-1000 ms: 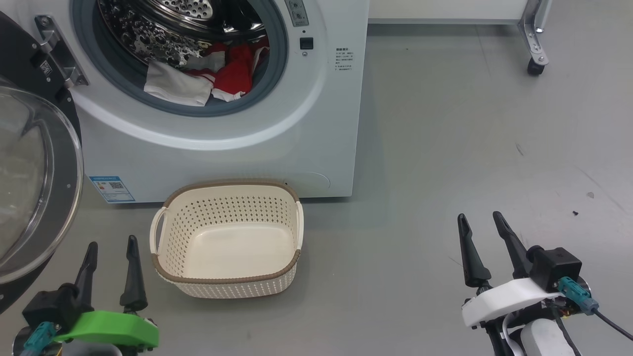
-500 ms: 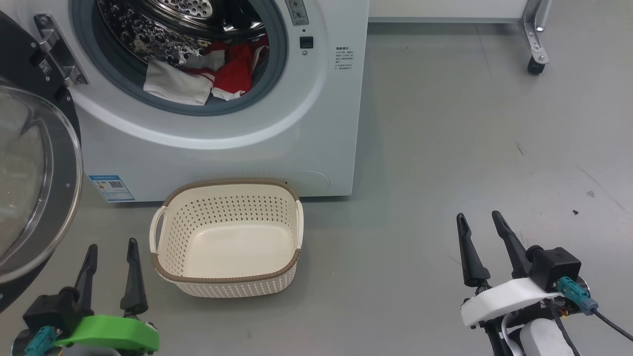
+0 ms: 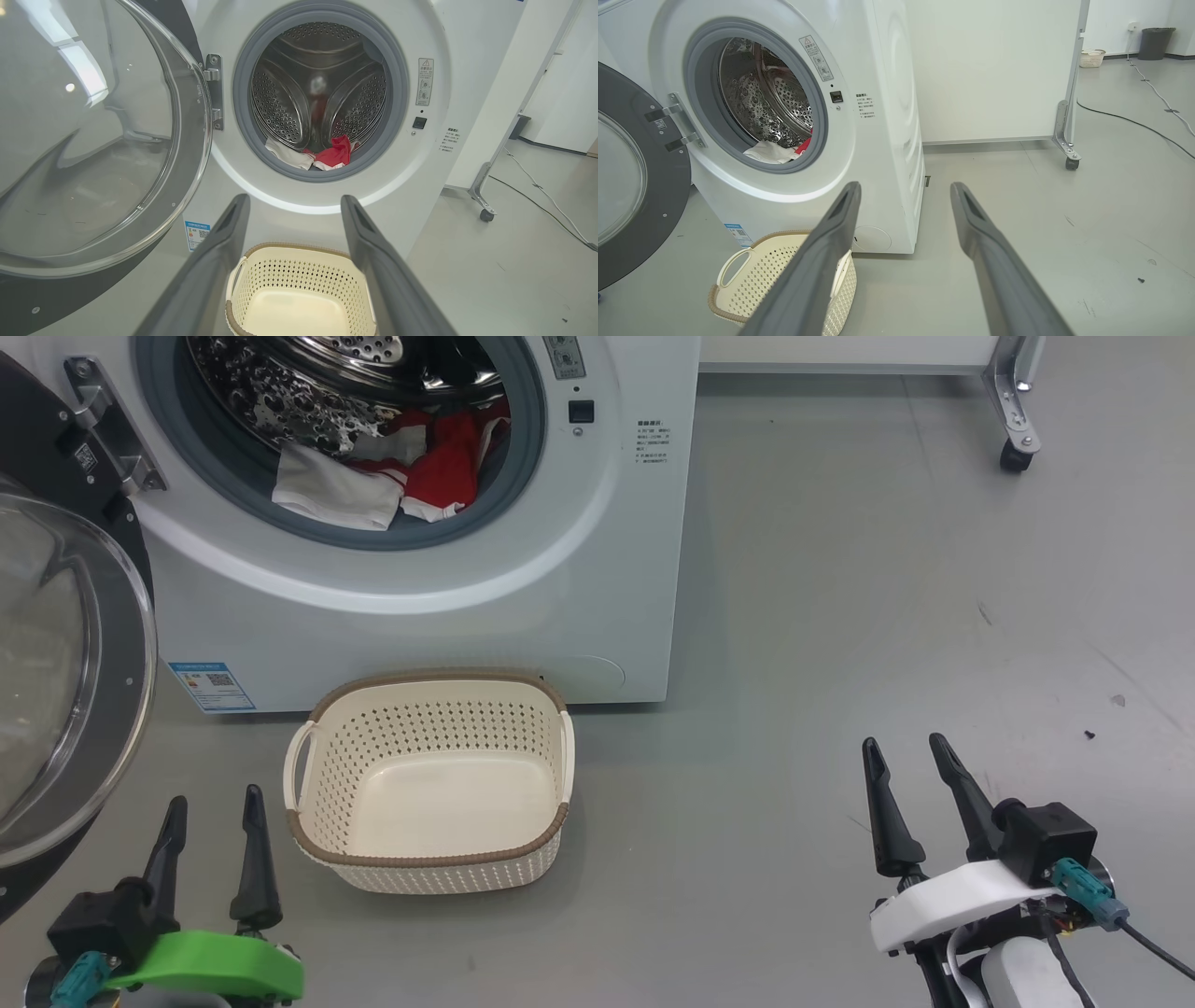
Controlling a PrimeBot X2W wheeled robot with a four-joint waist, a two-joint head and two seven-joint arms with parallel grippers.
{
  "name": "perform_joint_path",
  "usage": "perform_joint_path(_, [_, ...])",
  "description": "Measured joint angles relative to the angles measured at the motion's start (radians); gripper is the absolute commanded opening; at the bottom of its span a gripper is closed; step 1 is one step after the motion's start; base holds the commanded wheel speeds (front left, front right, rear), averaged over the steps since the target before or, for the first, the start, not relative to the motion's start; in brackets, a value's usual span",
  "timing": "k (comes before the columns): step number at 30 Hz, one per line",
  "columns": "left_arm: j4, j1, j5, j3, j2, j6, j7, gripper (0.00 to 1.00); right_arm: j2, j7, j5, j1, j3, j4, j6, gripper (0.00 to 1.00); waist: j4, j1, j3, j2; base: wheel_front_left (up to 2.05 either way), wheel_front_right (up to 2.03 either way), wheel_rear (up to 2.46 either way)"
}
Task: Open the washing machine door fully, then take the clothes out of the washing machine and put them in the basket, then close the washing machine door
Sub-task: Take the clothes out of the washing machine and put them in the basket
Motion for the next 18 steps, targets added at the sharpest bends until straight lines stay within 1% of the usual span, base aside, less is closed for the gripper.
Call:
perform_joint_path(15, [-0.001, 0.003, 0.022, -0.02, 0.0, -0.002, 0.0, 1.0, 0.002, 0.0, 0.0, 0.0, 0.003, 0.002, 0.005, 1.0, -0.003, 0.0, -0.009, 0.0, 0.0, 0.0, 0.0])
perform_joint_path(18, [-0.008, 0.003, 0.04, -0.035, 0.007, -0.009, 0.0, 1.0, 0.002, 0.0, 0.0, 0.0, 0.005, 0.002, 0.005, 1.0, -0.005, 0.0, -0.011, 0.0, 0.03, -0.11, 0.08])
